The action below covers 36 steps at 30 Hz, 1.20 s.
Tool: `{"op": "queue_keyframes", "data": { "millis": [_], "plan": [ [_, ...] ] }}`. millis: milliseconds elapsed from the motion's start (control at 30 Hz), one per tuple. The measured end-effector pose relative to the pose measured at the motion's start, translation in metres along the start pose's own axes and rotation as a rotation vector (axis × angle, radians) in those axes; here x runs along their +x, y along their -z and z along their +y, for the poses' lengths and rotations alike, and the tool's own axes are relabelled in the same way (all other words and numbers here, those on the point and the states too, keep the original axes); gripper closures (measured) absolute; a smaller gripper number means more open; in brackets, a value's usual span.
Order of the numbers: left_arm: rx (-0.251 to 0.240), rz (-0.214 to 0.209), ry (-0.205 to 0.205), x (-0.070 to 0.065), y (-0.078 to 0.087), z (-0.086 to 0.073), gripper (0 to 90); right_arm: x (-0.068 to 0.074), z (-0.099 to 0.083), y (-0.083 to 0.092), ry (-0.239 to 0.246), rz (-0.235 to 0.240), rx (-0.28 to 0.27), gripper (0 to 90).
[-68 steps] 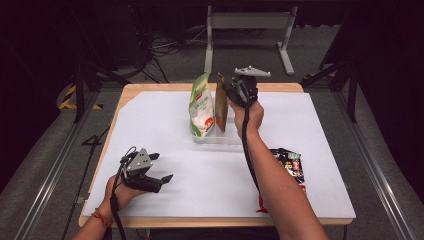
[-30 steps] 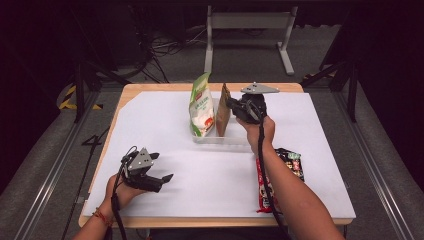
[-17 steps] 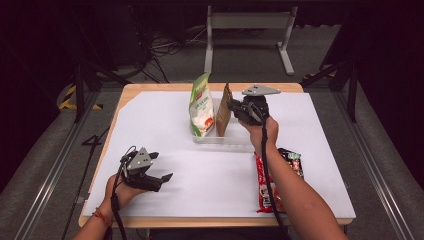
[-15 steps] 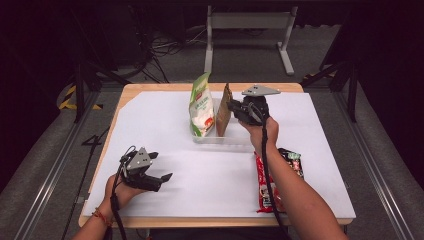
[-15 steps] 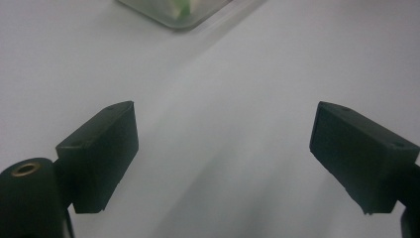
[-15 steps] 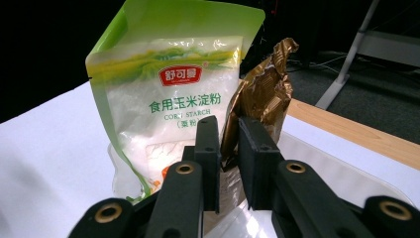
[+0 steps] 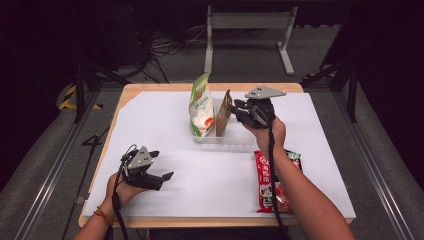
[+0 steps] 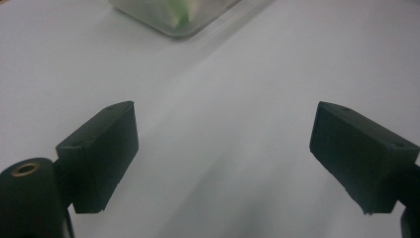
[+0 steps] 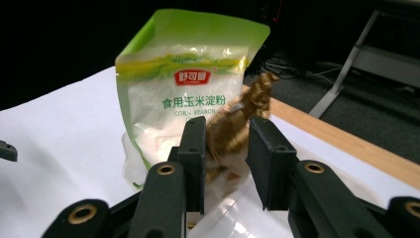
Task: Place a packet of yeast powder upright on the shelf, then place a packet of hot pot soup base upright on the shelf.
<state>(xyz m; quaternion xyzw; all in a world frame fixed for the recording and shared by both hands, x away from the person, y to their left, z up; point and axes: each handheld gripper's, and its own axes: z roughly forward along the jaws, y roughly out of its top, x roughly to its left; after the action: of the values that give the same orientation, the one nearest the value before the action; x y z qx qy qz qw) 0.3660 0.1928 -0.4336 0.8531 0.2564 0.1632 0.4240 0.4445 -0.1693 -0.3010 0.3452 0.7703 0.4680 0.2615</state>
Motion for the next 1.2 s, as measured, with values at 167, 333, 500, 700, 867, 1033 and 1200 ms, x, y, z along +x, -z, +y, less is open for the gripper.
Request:
{"op": "queue_keyframes", "data": {
  "millis": [167,333,500,700,867,1033,1200],
  "plan": [
    [0.004,0.000,0.014,0.004,0.002,-0.004,12.2,-0.002,0.003,0.008,0.016,0.017,-0.008,68.8],
    [-0.001,0.007,0.017,0.004,0.005,-0.006,12.3,-0.003,-0.001,0.015,0.020,0.032,-0.011,68.8],
    [0.005,0.005,0.008,0.002,0.005,-0.006,12.3,-0.004,-0.005,0.024,0.027,0.042,-0.007,68.5],
    [0.006,0.001,0.008,0.002,0.004,-0.006,12.3,-0.007,-0.012,0.037,0.028,0.056,0.003,68.5],
    [0.009,-0.008,-0.001,0.002,0.001,-0.003,12.3,-0.005,-0.015,0.050,0.048,0.064,0.009,68.3],
    [0.009,-0.011,-0.014,0.001,-0.001,-0.001,12.3,-0.003,-0.024,0.061,0.079,0.054,0.017,68.3],
    [0.006,-0.022,-0.027,0.000,-0.005,0.004,12.3,-0.008,-0.043,0.071,0.048,0.075,0.032,65.7]
  ]
}}
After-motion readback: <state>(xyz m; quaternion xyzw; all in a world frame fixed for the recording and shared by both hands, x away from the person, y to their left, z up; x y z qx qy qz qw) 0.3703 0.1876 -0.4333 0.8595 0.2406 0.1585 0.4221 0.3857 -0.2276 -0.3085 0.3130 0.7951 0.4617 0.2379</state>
